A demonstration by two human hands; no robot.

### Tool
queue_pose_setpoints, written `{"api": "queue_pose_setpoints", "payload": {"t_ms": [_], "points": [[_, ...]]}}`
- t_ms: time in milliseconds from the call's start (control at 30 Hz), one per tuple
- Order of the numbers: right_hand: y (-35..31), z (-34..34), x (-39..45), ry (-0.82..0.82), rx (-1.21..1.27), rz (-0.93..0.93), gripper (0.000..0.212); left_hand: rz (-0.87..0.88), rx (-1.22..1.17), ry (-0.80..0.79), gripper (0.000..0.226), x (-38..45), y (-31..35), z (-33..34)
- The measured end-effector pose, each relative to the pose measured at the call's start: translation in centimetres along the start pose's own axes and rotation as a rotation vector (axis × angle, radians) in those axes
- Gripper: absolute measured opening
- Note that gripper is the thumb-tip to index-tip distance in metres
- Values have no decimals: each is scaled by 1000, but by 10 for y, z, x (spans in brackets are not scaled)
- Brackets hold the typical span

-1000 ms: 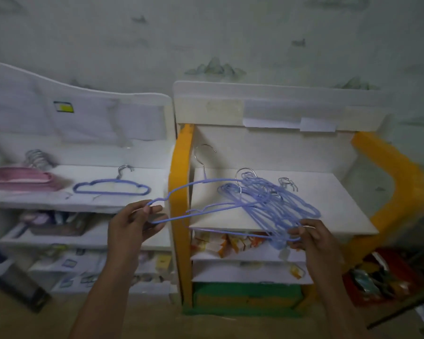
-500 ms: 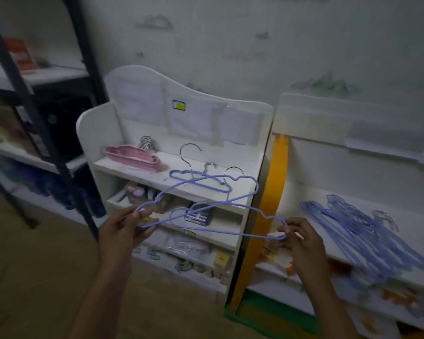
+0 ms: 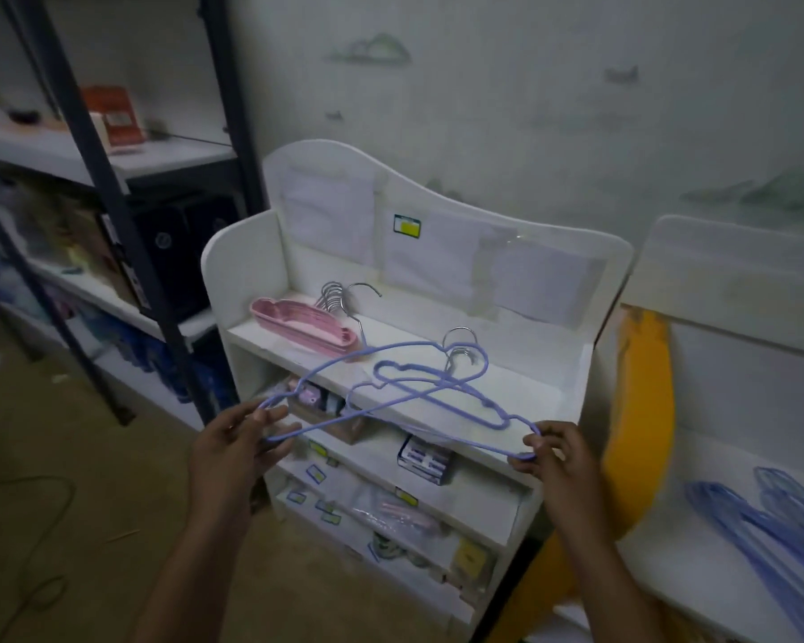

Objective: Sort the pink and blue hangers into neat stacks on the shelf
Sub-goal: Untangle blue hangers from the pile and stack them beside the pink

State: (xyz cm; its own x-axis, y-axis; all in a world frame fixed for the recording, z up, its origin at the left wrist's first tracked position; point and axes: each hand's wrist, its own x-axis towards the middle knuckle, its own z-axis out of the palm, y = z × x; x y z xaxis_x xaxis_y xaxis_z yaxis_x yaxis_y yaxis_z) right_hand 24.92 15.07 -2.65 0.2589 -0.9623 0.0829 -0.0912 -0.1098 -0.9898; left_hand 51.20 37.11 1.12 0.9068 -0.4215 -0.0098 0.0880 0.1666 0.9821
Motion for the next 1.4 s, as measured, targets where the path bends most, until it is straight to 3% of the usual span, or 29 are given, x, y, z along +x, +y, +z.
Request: {"api": "queue_pose_setpoints", "payload": {"t_ms": [467,900,1167,1400], "points": [[37,46,102,77,42,116,13,-72,-11,8,15,101,-15,63],[90,67,137,206,11,261,13,-209,3,-203,14,204,-56,104],[105,81,144,338,-254,289,16,-292,54,-313,13,249,-84,128],[121,77,149,288,-543,258,16,-297,115,-390,15,270,-105,142]]}}
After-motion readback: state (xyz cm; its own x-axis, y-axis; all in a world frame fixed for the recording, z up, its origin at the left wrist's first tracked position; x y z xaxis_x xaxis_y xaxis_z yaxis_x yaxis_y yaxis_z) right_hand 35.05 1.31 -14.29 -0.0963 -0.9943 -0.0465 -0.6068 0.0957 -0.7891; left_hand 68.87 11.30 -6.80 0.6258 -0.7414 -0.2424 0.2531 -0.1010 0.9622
